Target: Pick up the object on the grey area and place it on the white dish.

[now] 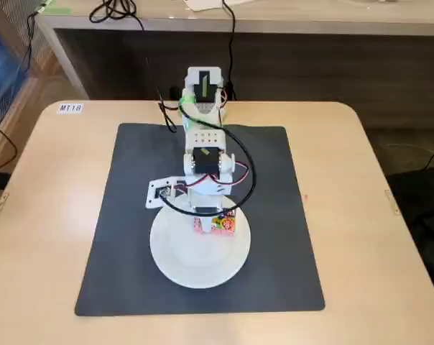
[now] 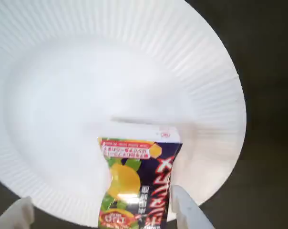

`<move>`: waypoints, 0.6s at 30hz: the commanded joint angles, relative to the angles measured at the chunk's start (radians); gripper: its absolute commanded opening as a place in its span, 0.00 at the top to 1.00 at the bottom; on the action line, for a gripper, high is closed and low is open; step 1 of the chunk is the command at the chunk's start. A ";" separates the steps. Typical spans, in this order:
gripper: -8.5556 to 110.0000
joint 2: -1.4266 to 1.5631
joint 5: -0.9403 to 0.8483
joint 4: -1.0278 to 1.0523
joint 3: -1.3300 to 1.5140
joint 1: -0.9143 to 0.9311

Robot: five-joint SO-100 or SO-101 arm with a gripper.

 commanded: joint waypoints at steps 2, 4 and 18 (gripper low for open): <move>0.57 0.230 0.003 -0.003 0.054 0.000; 0.63 0.336 0.002 -0.003 0.064 -0.012; 0.93 1.704 -0.028 -0.681 1.557 -0.038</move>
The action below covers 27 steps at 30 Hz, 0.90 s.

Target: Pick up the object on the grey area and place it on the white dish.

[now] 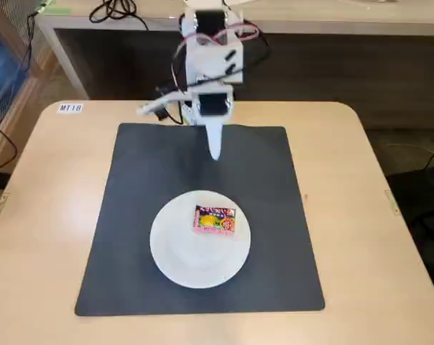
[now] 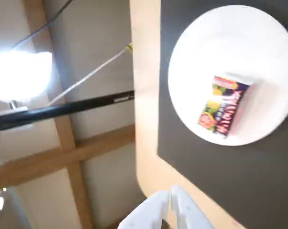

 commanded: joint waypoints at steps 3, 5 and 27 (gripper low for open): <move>0.93 0.393 -0.006 -0.225 0.506 0.031; 0.93 0.482 -0.011 -0.215 0.598 0.048; 0.93 0.867 -0.129 -0.058 1.111 0.112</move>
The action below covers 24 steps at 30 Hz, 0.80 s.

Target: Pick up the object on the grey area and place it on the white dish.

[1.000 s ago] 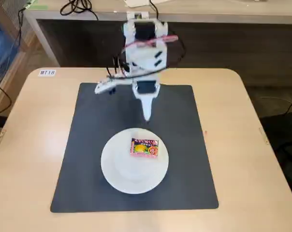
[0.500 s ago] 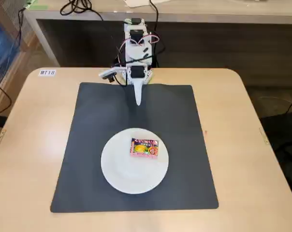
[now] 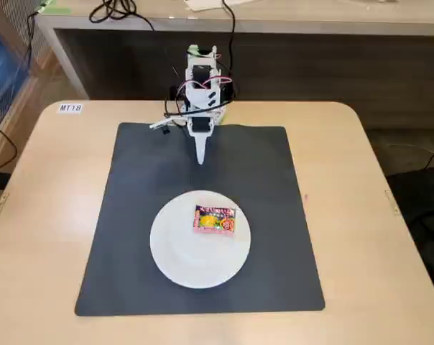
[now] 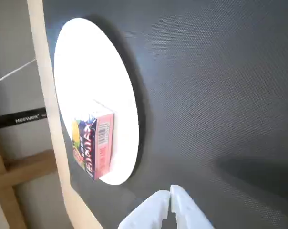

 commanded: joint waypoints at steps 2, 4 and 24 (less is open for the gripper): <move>0.93 0.025 -0.008 0.014 0.046 0.008; 0.93 0.025 -0.006 0.015 0.046 0.014; 0.93 0.025 -0.008 -0.006 0.051 0.012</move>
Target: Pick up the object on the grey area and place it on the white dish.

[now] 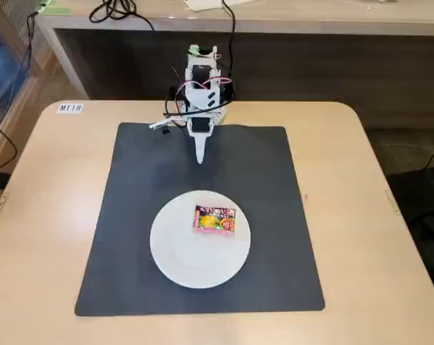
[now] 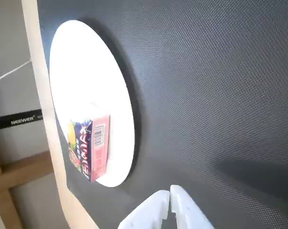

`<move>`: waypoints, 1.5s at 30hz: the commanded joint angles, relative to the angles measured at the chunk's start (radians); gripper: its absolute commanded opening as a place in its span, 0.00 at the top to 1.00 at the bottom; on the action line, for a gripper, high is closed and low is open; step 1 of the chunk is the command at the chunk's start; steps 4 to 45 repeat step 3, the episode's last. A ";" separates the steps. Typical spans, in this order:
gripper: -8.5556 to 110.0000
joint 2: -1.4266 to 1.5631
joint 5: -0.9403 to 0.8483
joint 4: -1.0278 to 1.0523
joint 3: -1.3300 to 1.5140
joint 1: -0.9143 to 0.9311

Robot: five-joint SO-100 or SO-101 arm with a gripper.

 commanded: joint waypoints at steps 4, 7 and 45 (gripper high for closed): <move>0.93 0.025 -0.003 -0.017 0.049 0.003; 0.93 0.025 -0.003 -0.017 0.049 0.003; 0.93 0.025 -0.003 -0.017 0.049 0.003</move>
